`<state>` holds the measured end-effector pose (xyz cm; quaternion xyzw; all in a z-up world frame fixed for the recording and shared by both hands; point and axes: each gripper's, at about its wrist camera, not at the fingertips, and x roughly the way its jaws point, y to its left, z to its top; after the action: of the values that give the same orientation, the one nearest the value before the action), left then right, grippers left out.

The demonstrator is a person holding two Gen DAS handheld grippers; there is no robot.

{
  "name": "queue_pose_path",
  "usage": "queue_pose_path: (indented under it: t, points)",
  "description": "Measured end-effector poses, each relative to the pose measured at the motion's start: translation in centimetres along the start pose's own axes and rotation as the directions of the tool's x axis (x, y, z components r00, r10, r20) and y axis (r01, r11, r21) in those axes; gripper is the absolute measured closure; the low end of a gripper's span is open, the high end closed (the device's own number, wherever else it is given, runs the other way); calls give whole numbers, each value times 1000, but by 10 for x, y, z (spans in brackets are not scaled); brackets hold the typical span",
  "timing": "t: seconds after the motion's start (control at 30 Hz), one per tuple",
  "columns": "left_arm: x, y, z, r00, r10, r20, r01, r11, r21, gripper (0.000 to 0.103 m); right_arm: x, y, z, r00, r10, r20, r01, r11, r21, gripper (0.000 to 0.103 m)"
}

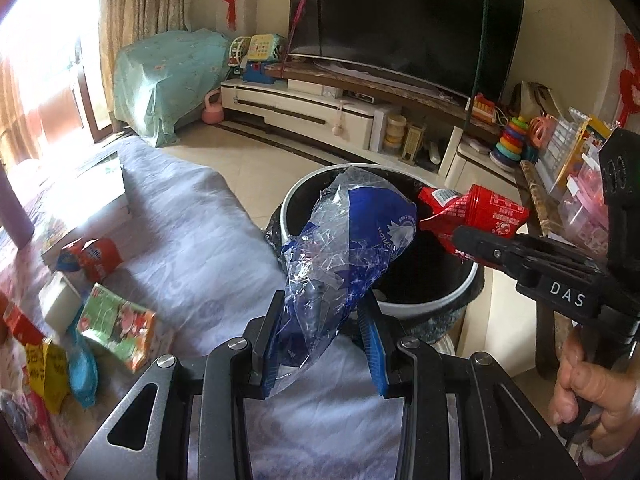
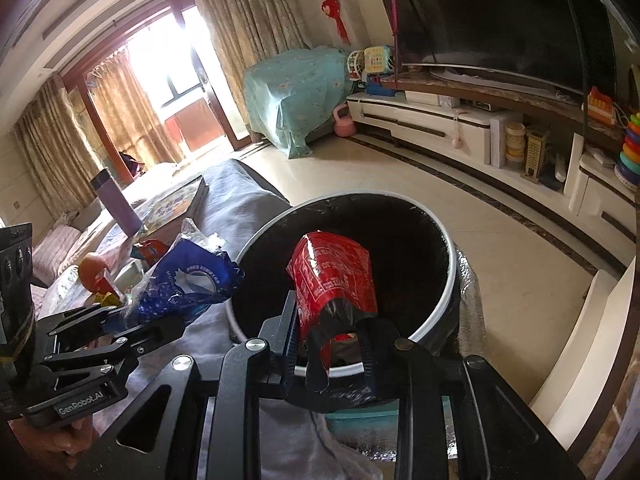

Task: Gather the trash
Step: 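Carry both items over the bin and open both tools to release them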

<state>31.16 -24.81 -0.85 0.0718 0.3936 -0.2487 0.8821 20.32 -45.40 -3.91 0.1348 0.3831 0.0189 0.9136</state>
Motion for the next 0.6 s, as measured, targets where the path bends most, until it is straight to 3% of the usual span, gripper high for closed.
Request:
queue_pose_path:
  t: [0.6]
  points:
    - [45,-8,28,999,-7,-36,8,1000,12,67,16,-18,16,999,-22,-35,22,1000,-5,73]
